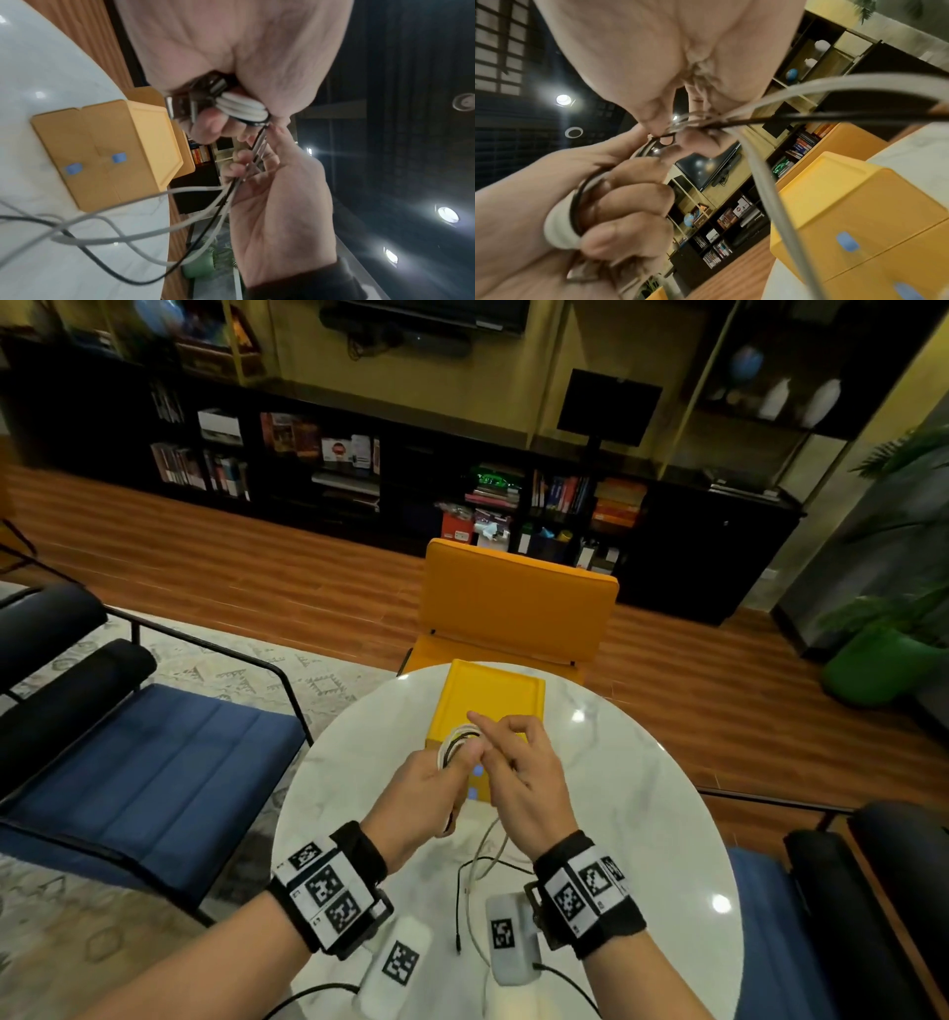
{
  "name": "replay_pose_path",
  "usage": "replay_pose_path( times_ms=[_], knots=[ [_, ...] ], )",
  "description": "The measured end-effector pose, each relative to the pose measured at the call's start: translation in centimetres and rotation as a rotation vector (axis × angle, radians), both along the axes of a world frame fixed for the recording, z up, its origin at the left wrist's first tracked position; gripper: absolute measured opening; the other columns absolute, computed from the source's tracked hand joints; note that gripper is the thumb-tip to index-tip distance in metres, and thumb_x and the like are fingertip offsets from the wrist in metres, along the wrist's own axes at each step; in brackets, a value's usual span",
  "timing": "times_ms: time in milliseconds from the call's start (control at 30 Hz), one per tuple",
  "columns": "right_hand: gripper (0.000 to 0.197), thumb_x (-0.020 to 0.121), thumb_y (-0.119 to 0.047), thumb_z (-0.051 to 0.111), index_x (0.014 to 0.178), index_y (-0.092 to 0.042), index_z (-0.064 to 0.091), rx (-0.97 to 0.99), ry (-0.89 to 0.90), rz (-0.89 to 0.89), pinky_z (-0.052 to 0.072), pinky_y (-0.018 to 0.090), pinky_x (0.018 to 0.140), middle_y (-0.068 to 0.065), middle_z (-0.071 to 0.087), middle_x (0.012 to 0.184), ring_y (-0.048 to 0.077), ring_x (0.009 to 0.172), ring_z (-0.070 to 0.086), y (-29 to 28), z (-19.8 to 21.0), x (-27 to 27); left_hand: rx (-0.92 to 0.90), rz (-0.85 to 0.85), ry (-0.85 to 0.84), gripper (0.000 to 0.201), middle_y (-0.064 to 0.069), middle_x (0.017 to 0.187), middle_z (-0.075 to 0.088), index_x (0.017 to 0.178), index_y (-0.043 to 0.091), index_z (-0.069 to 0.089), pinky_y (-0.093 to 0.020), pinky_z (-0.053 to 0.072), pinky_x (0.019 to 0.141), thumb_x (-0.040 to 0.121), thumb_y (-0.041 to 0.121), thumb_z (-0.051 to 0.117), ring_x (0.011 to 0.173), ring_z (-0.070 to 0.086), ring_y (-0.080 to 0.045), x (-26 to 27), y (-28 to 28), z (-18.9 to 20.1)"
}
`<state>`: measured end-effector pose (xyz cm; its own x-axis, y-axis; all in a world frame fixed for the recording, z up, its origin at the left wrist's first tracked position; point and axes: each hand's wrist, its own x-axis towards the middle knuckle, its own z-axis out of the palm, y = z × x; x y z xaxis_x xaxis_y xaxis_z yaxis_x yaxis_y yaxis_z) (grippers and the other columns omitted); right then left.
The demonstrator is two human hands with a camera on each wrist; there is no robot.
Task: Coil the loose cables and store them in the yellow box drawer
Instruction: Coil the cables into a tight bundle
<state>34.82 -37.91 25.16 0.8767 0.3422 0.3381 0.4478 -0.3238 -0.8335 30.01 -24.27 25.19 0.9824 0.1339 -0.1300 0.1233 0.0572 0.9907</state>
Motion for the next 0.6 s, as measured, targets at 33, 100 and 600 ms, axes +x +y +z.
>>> replay_pose_path(
  times_ms=[33, 100, 600],
  knots=[
    [0.035, 0.101, -0.029, 0.048, 0.132, -0.039, 0.061, -0.023, 0.026, 0.041, 0.048, 0.031, 0.091, -0.003, 0.046, 0.111, 0.012, 0.104, 0.055, -0.1, -0.3, -0.1, -0.012, 0.026, 0.013, 0.054, -0.012, 0.059, 0.031, 0.053, 0.024, 0.047, -0.028, 0.026, 0.047, 0.096, 0.055, 0.055, 0.048, 0.026, -0.02, 0.0, 0.0, -0.2],
    [0.047, 0.103, -0.019, 0.045, 0.142, -0.045, 0.045, -0.132, 0.054, 0.112, 0.051, 0.034, 0.091, -0.004, 0.037, 0.117, 0.015, 0.101, 0.056, -0.4, -0.5, -0.5, -0.031, 0.066, 0.032, 0.055, -0.007, 0.057, 0.03, 0.053, 0.025, 0.044, -0.03, 0.024, 0.048, 0.092, 0.061, 0.057, 0.048, 0.026, -0.019, 0.0, -0.1, -0.5],
    [0.07, 0.096, -0.015, 0.031, 0.153, -0.044, 0.002, -0.554, 0.304, 0.302, 0.049, 0.049, 0.087, 0.005, 0.058, 0.094, 0.02, 0.08, 0.053, -2.9, -5.9, -5.9, -0.166, 0.468, 0.188, 0.063, -0.011, 0.073, 0.051, 0.055, 0.022, 0.06, -0.039, 0.038, 0.067, 0.084, 0.077, 0.049, 0.07, 0.047, -0.024, 4.3, 3.9, 0.5]
  ],
)
